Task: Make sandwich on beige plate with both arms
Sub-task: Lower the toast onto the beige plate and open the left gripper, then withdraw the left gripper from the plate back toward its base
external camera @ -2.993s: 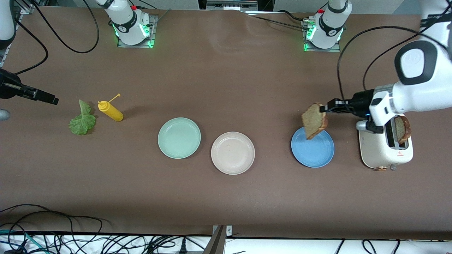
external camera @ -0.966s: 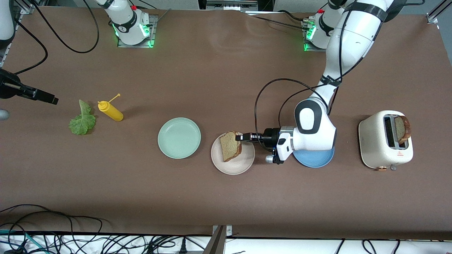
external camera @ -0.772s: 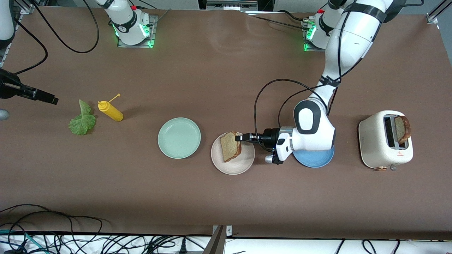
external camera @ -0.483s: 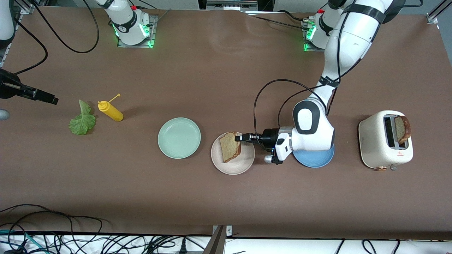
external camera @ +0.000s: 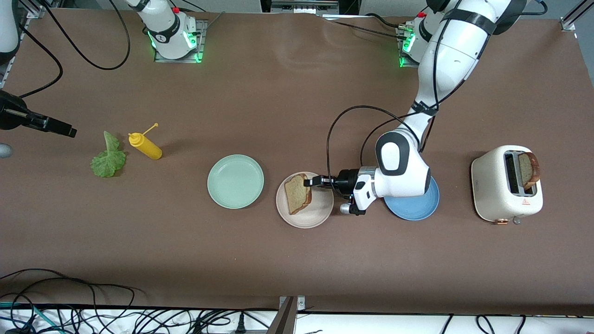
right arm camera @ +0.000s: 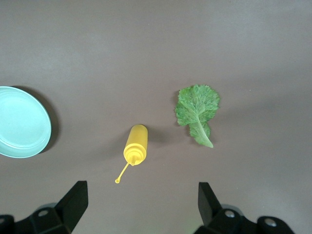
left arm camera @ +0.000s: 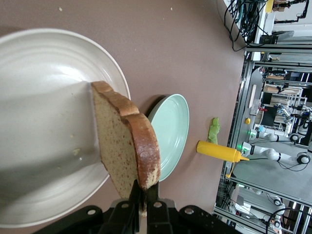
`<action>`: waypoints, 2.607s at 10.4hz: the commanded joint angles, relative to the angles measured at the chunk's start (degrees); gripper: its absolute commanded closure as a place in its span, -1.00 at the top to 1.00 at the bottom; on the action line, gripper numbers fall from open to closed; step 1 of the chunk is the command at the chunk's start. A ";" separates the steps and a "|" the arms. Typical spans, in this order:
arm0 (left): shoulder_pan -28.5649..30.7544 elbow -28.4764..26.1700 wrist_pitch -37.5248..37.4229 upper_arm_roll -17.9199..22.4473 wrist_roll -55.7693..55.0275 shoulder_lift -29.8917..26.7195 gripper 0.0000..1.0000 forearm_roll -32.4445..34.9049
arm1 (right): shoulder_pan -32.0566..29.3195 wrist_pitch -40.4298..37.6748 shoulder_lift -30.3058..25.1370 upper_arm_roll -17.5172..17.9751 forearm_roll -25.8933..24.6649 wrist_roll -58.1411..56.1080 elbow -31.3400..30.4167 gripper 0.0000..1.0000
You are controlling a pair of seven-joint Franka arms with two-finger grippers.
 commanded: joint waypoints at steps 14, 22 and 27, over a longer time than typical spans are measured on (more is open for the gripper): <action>3.16 -4.16 0.29 9.67 11.13 -3.53 1.00 3.31 | 0.02 -0.66 -0.75 -0.10 -0.30 -0.66 -0.11 1.00; 11.59 -15.83 -4.51 10.12 10.43 -34.44 1.00 57.59 | 0.02 -0.75 -0.75 -0.01 -0.30 -0.66 -0.20 1.00; 17.58 -15.93 -22.79 6.72 0.38 -48.08 1.00 72.10 | 0.02 -0.66 -0.75 -0.10 -0.30 -0.66 -0.20 1.00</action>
